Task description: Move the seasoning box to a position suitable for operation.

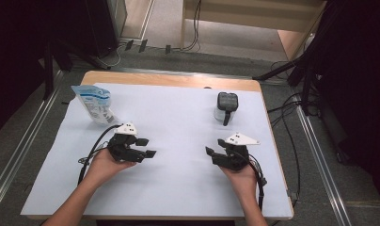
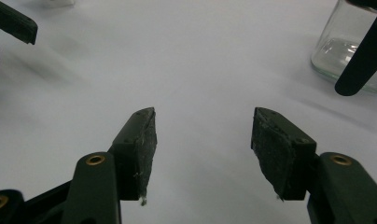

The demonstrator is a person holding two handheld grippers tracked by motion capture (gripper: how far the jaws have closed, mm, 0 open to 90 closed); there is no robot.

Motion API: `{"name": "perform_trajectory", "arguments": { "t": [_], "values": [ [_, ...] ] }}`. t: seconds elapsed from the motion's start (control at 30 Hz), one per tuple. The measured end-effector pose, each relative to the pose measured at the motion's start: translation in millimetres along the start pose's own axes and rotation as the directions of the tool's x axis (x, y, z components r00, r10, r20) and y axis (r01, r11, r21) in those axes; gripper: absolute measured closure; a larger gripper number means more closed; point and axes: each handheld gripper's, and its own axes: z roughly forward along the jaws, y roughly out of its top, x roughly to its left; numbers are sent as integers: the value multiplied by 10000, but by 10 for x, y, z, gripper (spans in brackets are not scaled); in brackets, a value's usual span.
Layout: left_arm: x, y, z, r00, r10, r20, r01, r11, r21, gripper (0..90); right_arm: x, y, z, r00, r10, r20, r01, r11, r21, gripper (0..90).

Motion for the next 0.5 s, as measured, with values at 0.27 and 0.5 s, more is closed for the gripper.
{"name": "perform_trajectory", "arguments": {
  "t": [0.27, 0.5],
  "values": [
    [3, 26, 14, 10000, 14, 38, -14, 10000, 61, 422, -67, -33, -17, 9986, 343, -395, -343, 9994, 8, 451],
    [15, 21, 21, 10000, -75, 63, 74, 9998, 170, 399, -69, -43, -12, 9997, 195, -167, -195, 9998, 11, 435]
  ]
}}
